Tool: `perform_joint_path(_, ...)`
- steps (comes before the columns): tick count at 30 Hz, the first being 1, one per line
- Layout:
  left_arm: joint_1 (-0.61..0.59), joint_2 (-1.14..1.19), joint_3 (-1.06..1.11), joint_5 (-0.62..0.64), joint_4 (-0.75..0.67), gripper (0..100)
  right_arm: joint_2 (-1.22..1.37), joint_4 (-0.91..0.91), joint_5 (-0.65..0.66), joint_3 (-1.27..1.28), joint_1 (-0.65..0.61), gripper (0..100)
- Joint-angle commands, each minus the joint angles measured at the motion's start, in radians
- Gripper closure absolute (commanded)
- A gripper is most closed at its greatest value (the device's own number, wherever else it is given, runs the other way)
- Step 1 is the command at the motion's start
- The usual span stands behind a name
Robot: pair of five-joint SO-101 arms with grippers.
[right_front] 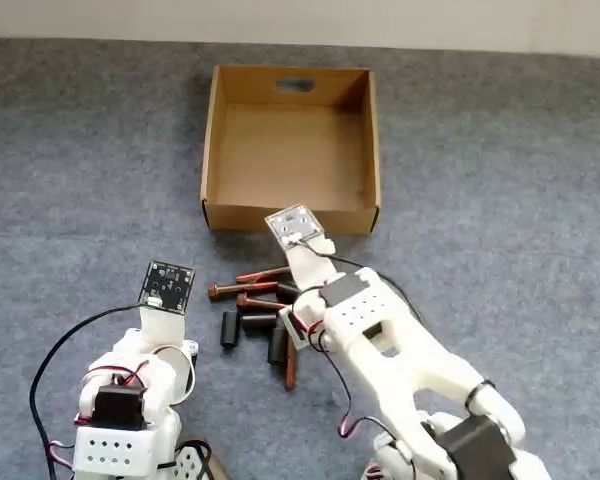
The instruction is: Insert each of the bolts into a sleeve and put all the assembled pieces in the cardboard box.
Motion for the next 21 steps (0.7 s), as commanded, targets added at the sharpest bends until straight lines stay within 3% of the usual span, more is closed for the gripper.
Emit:
perform_joint_path(1,-0.01,-0.007,0.016,-0.006,0.002,99,0.051,-0.031,-0.011,-0.013,-0.008,80.8)
perform_joint_path(7,-0.01,-0.007,0.016,-0.006,0.002,99,0.054,-0.039,-0.008,-0.012,-0.008,80.0)
perform_joint_path(12,-0.01,-0.007,0.016,-0.006,0.002,99,0.038,-0.038,-0.008,-0.013,-0.007,99.5)
perform_joint_path(18,-0.01,-0.007,0.016,-0.006,0.002,99,-0.185,0.085,-0.006,-0.01,-0.001,99.4)
perform_joint_path(21,-0.01,-0.007,0.016,-0.006,0.002,99,-0.344,0.177,-0.005,-0.012,0.059,99.4)
